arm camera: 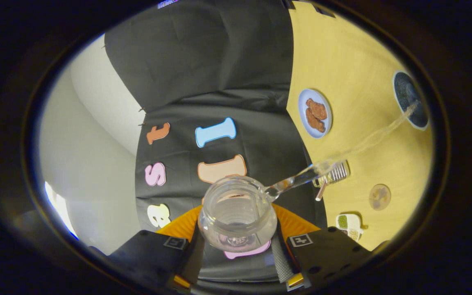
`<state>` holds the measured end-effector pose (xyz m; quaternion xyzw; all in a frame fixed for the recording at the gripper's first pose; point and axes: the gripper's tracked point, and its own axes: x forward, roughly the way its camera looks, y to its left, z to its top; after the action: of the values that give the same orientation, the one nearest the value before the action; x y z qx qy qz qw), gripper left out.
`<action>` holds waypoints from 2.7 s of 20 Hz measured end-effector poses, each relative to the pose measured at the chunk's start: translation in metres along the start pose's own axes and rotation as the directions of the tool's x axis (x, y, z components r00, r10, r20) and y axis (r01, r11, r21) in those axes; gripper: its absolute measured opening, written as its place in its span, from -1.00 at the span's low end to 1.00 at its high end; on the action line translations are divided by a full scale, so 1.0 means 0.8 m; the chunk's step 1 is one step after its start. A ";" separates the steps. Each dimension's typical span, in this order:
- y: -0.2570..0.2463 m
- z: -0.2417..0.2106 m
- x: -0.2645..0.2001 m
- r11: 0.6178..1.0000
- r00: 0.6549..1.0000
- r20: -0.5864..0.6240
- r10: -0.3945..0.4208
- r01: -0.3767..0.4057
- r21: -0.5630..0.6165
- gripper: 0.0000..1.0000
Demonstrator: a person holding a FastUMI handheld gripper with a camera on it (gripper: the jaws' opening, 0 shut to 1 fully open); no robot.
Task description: Take the bottle from table, then pour the juice into the cup, finally place the bottle on the coaster
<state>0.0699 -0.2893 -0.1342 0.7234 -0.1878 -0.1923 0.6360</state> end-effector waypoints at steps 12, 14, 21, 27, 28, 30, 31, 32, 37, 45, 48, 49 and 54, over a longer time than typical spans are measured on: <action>0.007 -0.004 0.015 0.999 0.999 0.029 0.017 -0.019 0.047 0.51; 0.008 -0.003 0.016 0.999 0.999 0.032 0.018 -0.019 0.051 0.51; 0.009 -0.002 0.019 0.998 0.999 0.043 0.017 -0.020 0.066 0.51; 0.012 -0.002 0.024 0.997 0.998 0.055 0.022 -0.027 0.079 0.51; 0.012 -0.002 0.026 0.996 0.998 0.057 0.024 -0.028 0.081 0.51; 0.014 -0.001 0.026 0.996 0.998 0.062 0.026 -0.031 0.084 0.51; 0.014 0.000 0.026 0.996 0.997 0.065 0.027 -0.033 0.086 0.51; 0.014 0.001 0.026 0.996 0.997 0.068 0.028 -0.034 0.087 0.51; 0.017 0.004 0.027 0.995 0.996 0.079 0.032 -0.039 0.096 0.51; 0.022 0.009 0.027 0.990 0.994 0.097 0.044 -0.056 0.130 0.51; 0.024 0.011 0.027 0.987 0.993 0.104 0.052 -0.067 0.144 0.51; 0.027 0.012 0.027 0.986 0.993 0.107 0.057 -0.073 0.150 0.51; 0.034 0.013 0.032 0.983 0.991 0.115 0.066 -0.084 0.164 0.51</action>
<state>0.0859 -0.3147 -0.1097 0.7555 -0.2651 -0.1909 0.5679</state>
